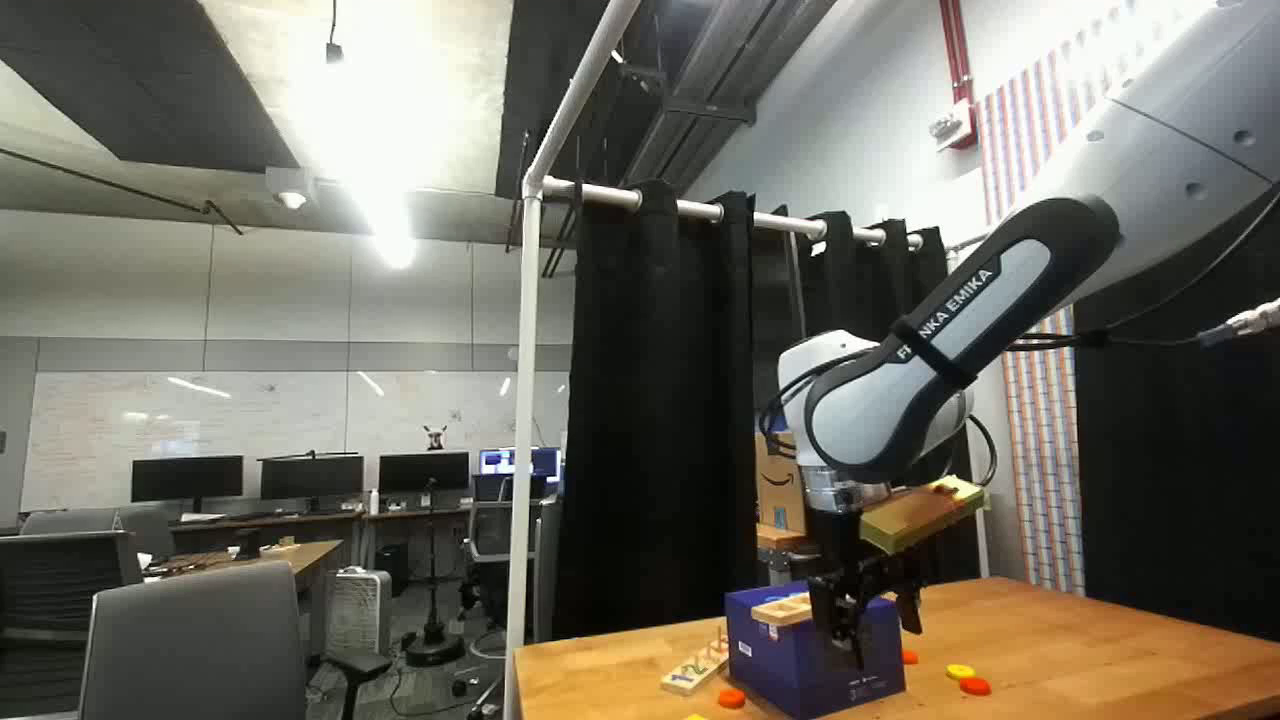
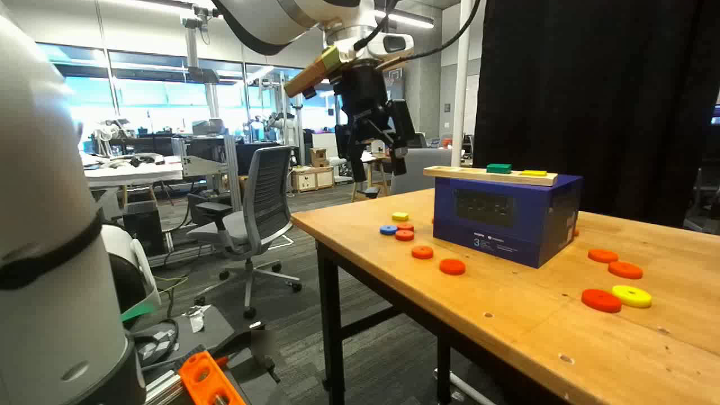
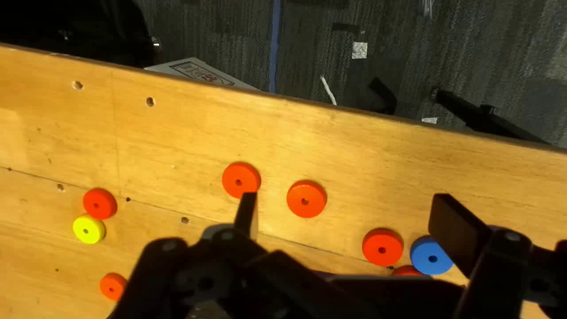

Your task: Pick up the yellow square from the table and place it on the wooden board on top of the blue box

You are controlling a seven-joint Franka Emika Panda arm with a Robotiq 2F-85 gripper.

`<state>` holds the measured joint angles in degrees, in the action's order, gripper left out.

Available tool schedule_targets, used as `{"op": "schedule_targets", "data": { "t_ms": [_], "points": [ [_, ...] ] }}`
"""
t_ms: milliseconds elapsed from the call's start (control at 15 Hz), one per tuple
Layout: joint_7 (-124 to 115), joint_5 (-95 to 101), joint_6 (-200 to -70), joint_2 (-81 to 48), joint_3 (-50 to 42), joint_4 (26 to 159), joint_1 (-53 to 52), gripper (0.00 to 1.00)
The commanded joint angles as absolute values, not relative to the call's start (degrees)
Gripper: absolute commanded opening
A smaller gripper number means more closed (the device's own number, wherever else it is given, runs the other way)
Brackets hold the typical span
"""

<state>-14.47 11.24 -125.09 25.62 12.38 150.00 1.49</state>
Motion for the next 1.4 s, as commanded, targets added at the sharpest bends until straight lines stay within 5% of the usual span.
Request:
{"op": "schedule_targets", "data": {
  "t_ms": [0, 1333],
  "points": [
    [-14.91, 11.81, -124.87, 25.53, 11.26, 149.64, 0.32, 1.0],
    [-35.38, -5.36, -126.03, 13.69, 13.79, 133.69, -3.28, 1.0]
  ]
}}
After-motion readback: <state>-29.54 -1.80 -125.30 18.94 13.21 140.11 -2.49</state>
